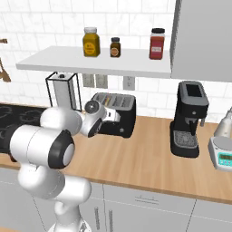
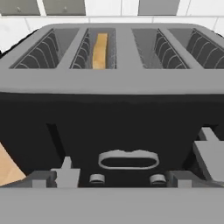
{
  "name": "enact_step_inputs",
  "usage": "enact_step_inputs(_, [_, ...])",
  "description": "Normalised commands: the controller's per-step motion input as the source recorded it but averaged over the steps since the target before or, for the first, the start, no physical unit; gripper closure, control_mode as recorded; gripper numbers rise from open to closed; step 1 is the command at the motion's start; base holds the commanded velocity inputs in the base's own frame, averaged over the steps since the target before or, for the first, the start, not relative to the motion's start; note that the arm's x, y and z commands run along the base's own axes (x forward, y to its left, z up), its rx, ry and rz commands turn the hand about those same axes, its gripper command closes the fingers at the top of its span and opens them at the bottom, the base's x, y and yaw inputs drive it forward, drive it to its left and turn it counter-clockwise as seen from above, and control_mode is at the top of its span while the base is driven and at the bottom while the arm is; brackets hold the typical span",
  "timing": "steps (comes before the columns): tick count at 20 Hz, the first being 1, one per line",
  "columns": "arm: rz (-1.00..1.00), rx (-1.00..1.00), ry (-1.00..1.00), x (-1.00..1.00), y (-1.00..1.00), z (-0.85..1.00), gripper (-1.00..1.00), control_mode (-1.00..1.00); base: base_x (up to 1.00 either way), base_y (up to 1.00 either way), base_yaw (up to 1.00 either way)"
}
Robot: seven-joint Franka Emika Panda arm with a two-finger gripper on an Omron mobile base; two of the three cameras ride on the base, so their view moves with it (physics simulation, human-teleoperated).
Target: Start the toaster. Once the lever pops up, take the bread to the plate on the dining counter.
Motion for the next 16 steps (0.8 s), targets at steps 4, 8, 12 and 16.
enact_step_inputs(4, [-0.01, 0.0, 0.0, -0.08, 0.0, 0.43, -1.0, -1.0, 0.0, 0.0, 0.0])
enact_step_inputs(8, [-0.03, 0.0, -0.04, -0.03, 0.07, 0.43, -1.0, -1.0, 0.0, 0.0, 0.0])
enact_step_inputs(12, [-0.02, 0.0, -0.09, 0.0, 0.13, 0.48, -1.0, -1.0, 0.0, 0.0, 0.0])
enact_step_inputs(16, [-0.01, 0.0, -0.08, 0.0, 0.04, 0.44, -1.0, -1.0, 0.0, 0.0, 0.0])
